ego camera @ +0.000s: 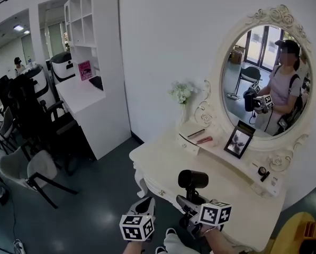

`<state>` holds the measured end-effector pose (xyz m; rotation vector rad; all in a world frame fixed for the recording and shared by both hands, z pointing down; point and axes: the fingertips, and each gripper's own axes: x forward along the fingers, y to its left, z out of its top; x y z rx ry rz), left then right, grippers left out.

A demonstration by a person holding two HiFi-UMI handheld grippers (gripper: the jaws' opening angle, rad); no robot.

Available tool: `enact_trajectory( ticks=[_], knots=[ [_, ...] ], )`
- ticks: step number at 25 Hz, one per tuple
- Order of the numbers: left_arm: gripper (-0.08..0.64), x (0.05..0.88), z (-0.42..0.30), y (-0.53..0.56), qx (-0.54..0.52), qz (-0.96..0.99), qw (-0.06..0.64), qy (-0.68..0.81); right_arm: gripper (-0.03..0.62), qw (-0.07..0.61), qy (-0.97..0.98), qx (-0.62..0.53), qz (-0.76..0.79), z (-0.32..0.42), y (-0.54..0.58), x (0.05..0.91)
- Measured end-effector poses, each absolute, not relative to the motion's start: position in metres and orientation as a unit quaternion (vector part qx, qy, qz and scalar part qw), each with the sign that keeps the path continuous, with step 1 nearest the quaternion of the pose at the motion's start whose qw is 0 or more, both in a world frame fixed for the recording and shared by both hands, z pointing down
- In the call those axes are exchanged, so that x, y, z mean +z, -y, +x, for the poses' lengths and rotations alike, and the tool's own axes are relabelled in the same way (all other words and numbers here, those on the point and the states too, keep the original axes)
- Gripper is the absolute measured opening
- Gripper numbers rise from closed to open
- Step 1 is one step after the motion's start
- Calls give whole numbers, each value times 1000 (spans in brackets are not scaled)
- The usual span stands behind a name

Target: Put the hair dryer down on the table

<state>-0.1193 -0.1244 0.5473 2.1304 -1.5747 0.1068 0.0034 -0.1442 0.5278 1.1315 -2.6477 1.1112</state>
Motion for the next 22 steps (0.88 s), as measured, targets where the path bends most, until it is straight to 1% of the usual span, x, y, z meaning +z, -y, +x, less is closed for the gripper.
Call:
enact_trajectory(
  ticks=[13, 22],
  knots=[
    [0, 553, -137, 211, 46, 779, 249, 574, 253, 46, 851, 371, 369, -18, 241, 545],
    [0, 551, -127, 256, 49, 783, 249, 568, 253, 68, 842, 380, 376, -14, 292, 562]
  ],
)
